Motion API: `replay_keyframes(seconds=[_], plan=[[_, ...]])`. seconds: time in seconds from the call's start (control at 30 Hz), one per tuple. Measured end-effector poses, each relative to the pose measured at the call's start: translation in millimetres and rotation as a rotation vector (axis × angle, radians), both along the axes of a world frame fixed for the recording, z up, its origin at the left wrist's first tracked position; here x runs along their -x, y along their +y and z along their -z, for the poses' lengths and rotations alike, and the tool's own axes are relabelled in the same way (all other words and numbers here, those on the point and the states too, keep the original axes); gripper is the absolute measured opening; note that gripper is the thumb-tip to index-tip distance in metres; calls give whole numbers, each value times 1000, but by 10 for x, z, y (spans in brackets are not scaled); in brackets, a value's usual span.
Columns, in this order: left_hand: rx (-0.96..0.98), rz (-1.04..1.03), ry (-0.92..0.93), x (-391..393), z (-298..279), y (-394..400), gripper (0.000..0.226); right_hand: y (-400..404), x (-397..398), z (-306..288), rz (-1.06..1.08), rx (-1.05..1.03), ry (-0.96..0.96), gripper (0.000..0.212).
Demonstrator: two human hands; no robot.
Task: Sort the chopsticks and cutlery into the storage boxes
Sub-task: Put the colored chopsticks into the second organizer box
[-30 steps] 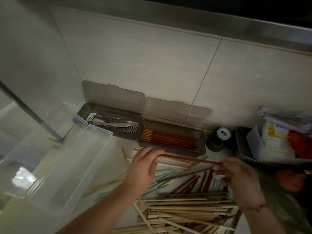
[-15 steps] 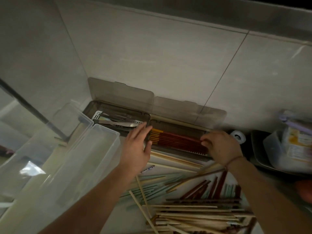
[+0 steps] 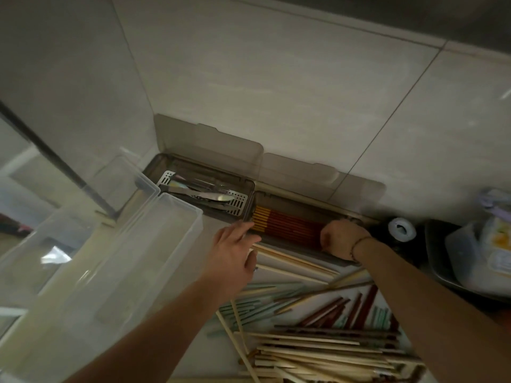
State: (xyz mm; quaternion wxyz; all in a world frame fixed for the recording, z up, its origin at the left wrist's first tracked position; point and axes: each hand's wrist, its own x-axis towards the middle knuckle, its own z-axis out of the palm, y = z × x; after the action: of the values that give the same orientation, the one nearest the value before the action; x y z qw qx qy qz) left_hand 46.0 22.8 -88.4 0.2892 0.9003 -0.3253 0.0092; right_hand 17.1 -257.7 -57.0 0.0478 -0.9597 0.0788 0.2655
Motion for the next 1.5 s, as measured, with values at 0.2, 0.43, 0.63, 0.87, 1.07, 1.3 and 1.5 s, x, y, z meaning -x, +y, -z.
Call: replay_keyframes(seconds=[0.2, 0.43, 0.63, 0.87, 1.07, 1.3, 1.5], plan=[[-9, 203, -89, 357, 22, -120, 25, -47, 20, 28, 62, -55, -51, 17], [-189, 392, -127, 723, 247, -144, 20, 78, 870, -72, -84, -99, -803, 16], [-198, 384, -70, 921, 302, -146, 28, 26, 1275, 340, -394, -158, -542, 8], [-231, 411, -56, 1127, 270, -105, 28, 161, 1305, 371, -462, -52, -419, 31], [-242, 420, -59, 1138, 262, -41, 29, 179, 1375, 371, -487, 63, -436, 49], [-215, 440, -116, 1018, 320, 90, 22, -314, 1655, 153, -241, 116, -509, 46], [29, 284, -136, 521, 158, 70, 28, -525, 1907, -326, -96, 227, -750, 31]])
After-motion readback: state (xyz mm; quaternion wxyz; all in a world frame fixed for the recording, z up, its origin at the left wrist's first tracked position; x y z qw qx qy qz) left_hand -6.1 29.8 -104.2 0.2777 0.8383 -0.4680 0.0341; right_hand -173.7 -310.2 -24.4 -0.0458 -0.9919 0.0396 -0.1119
